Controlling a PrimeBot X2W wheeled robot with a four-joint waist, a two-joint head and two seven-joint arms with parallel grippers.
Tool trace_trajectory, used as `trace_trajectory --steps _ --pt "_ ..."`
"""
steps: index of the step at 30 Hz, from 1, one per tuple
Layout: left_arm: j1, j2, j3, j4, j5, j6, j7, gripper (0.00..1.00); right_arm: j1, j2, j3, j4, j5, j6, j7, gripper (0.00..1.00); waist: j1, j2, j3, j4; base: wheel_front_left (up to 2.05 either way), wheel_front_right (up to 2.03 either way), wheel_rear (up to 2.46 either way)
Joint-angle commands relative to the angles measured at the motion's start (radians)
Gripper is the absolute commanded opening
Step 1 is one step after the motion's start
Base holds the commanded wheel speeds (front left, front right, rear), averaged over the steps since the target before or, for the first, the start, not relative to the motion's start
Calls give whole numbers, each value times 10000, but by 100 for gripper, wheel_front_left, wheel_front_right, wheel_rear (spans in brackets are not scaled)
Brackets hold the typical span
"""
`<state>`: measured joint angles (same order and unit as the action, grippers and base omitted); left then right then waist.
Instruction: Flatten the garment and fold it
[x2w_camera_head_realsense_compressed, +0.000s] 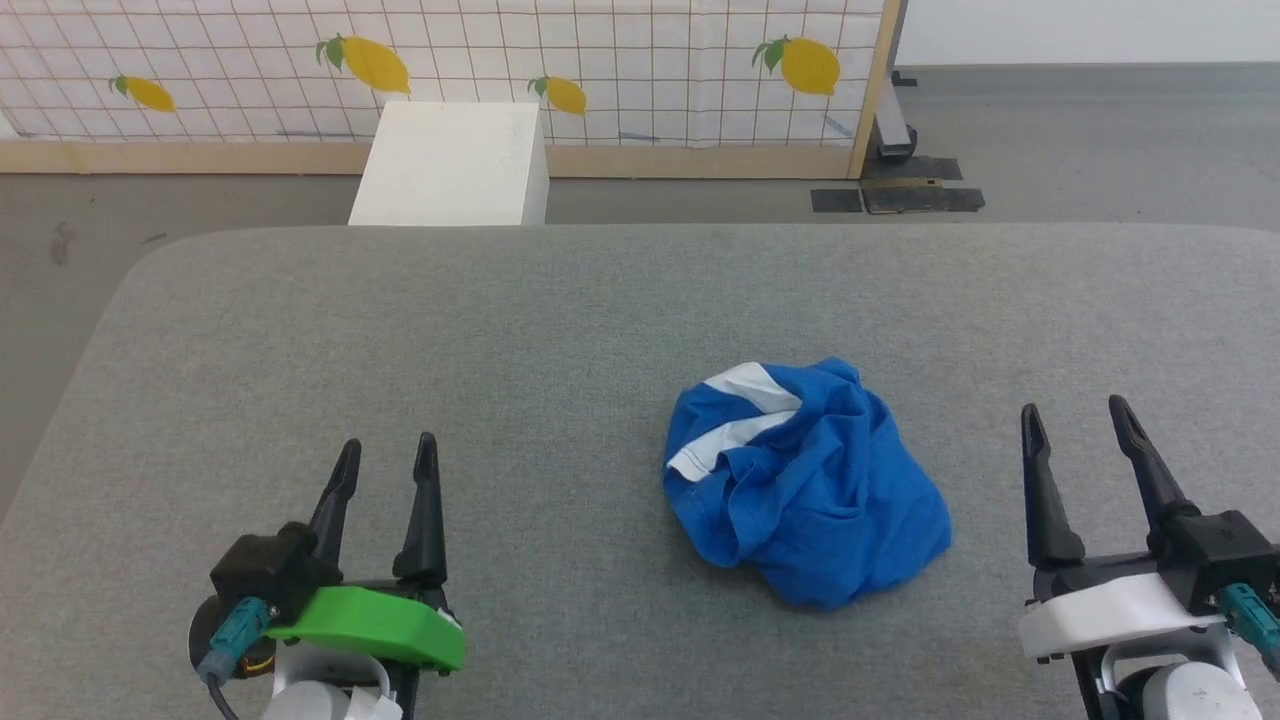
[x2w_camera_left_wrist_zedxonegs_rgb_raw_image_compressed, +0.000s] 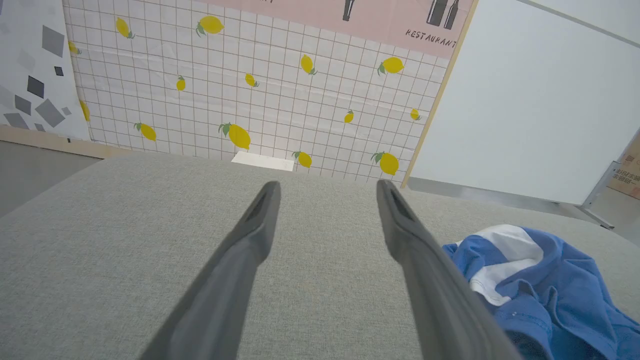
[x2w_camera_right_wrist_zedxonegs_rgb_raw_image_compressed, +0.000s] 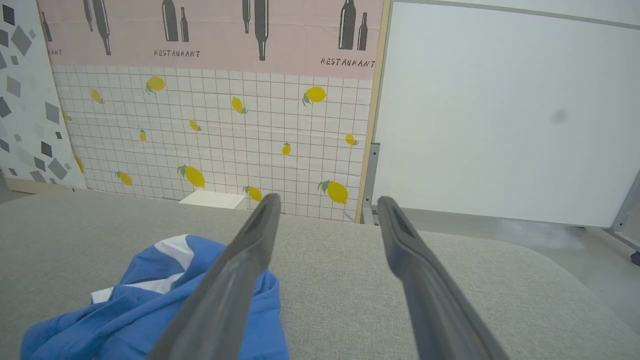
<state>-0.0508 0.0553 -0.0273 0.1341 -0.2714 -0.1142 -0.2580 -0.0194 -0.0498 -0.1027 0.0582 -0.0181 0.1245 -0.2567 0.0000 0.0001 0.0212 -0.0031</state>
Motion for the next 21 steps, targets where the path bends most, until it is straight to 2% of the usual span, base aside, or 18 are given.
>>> trace_trajectory --steps 1,5,8,15,21 --pt "157 -48 -4 29 16 -21 -37 100 103 -4 36 -13 20 62 -51 100 0 -1 20 -23 0 0 0" --pt "92 -49 -115 80 -24 33 -37 100 86 -4 24 -36 43 62 -51 100 0 -1 102 -39 0 0 0" --pt "-346 -49 -601 142 -118 35 -37 100 59 -4 -30 -74 29 62 -51 100 0 -1 218 17 0 0 0" --pt "-2027 -50 -3395 1251 -533 -51 254 100 -127 -4 9 -74 70 62 -51 100 0 -1 505 -22 0 0 0" --pt "-2999 -50 -5331 2320 -1214 -5 1804 100 -307 -4 139 -5 176 62 -51 100 0 -1 717 -309 0 0 0"
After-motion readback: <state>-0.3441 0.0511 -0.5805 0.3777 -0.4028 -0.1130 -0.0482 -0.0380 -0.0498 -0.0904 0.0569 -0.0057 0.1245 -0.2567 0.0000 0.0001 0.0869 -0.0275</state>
